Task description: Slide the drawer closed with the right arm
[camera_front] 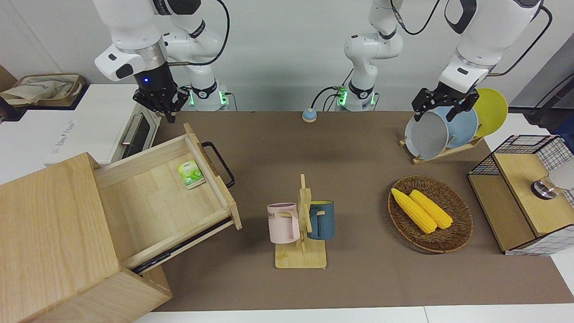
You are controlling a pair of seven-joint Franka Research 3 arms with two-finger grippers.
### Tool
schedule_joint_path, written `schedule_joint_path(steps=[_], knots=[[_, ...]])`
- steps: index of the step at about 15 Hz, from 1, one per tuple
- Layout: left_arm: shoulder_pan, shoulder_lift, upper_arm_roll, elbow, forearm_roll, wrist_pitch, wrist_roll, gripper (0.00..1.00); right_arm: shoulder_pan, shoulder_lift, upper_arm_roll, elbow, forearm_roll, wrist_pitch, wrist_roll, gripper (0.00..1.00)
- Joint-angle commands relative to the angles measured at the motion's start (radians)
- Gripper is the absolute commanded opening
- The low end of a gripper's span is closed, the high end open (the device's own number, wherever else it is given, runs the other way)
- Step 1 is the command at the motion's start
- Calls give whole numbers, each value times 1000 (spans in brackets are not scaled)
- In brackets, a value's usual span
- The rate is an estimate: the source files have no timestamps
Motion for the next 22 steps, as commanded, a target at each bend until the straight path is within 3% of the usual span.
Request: schedule_joint_path(steps=[1,4,8,12,16,22], knots=[[4,11,-6,24,17,-20,10,993,3,-63,1,-13,27,-33,-11,0],[4,11,-6,26,17,-20,10,993,27,-74,9,-11,25,-36,49,0],[4,11,-6,24,17,-20,10,993,84,-71,30,-11,18,-33,224,0],[4,11,-6,26,17,-20,10,993,171,-42,30,-13,16,-18,418,0],[4,11,-6,26,17,-20,10,993,253,-1,30,-16,9,39,613,0],[4,11,-6,26,17,-20,10,993,293,48,30,-73,7,131,857,0]])
